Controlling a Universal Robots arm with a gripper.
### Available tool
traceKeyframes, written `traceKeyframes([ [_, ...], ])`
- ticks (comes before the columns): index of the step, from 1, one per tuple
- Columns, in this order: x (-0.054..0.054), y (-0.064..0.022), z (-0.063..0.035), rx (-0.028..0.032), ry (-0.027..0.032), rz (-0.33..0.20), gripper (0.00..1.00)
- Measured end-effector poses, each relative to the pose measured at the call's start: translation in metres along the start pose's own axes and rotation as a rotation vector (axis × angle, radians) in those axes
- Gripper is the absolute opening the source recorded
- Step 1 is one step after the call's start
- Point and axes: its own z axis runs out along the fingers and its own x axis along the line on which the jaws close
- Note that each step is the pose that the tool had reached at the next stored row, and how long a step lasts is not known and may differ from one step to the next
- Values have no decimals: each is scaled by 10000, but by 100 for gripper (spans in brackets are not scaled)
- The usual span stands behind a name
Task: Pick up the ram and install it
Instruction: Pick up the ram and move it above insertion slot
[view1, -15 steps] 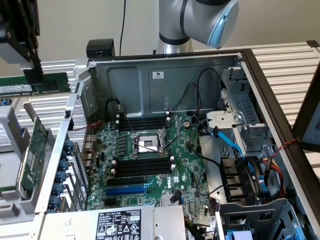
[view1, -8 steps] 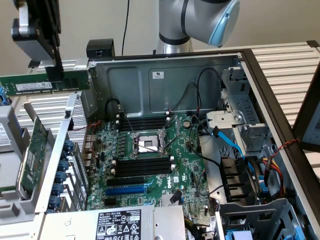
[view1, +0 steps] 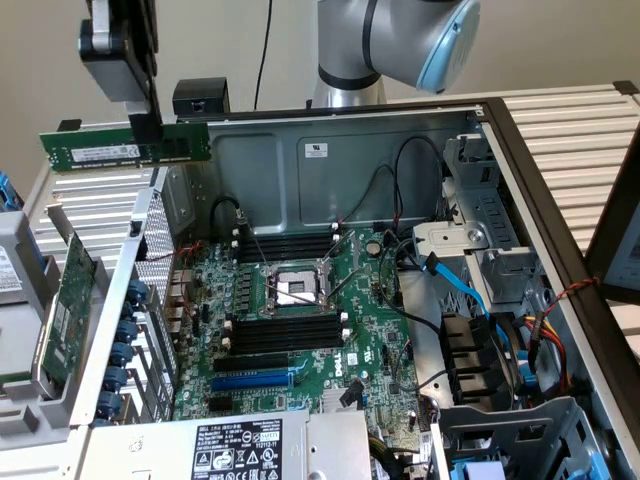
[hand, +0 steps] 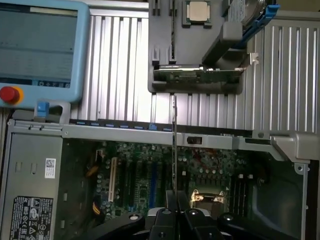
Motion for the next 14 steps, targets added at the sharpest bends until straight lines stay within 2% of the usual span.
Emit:
traceKeyframes([
  [14, -179, -597, 24, 0, 0, 0, 12],
])
